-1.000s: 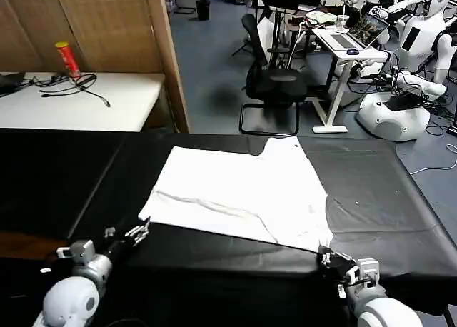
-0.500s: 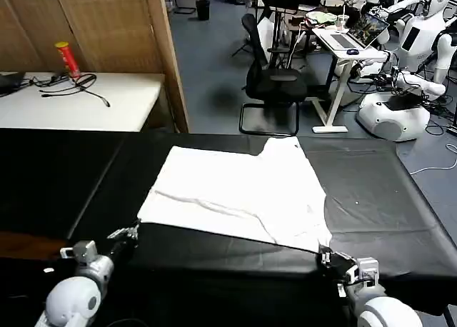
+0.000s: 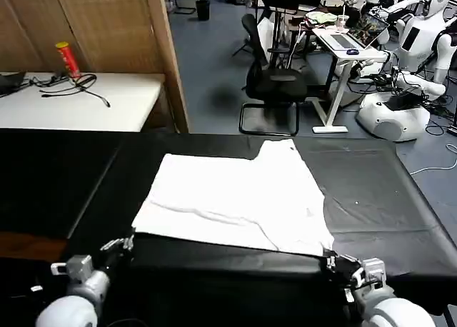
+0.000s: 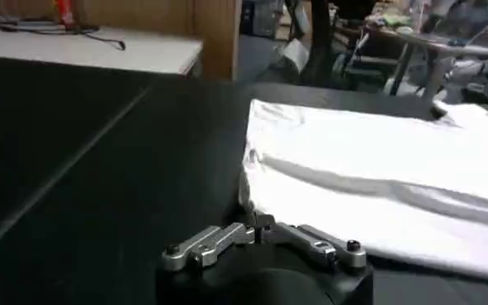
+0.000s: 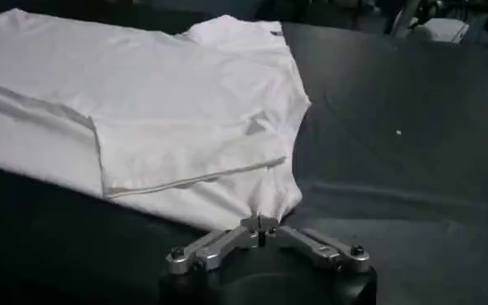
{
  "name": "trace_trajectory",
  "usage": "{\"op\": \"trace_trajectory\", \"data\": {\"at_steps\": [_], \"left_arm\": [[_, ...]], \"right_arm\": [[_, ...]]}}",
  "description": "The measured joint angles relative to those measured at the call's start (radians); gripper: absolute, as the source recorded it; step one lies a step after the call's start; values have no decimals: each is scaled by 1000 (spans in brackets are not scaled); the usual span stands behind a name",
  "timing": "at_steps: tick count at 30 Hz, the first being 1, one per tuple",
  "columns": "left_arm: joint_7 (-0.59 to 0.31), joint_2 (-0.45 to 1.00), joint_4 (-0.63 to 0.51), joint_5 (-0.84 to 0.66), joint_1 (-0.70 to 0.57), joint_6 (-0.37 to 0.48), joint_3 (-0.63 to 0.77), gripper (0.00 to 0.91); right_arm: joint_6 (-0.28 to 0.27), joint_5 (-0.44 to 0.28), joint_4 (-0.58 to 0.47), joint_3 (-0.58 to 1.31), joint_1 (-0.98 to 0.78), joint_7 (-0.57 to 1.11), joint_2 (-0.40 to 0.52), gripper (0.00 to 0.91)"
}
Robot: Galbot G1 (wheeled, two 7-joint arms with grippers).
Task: Fold and organize the clothes.
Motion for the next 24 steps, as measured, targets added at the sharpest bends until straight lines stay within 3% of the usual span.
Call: {"op": "trace_trajectory", "data": {"at_steps": [5, 6, 7, 10, 11, 12, 19, 24], "left_arm": [[-2, -12, -24, 14, 60, 8, -16, 0], [-1, -14, -29, 14, 70, 13, -17, 770], [1, -16, -33, 14, 79, 17, -18, 878], [3, -23, -47, 18, 94, 27, -18, 878], [3, -25, -52, 22, 99, 28, -19, 878], [3, -26, -55, 28, 103, 29, -19, 878], [-9, -29, -89, 42, 136, 62, -55, 878], [24, -18, -108, 0, 138, 25, -108, 878]], "right_arm": [[0, -1, 2, -3, -4, 3, -5, 39], [0, -1, 5, -2, -5, 3, -5, 39], [0, -1, 8, 0, -7, 3, -5, 49], [0, -2, 20, 8, -15, 3, -5, 302], [0, -2, 24, 12, -20, 2, -5, 507], [-1, -2, 29, 15, -24, 1, -5, 878], [-1, 4, 97, 55, -61, 1, -1, 878], [-1, 58, 133, 95, -31, -1, 1, 878]]}}
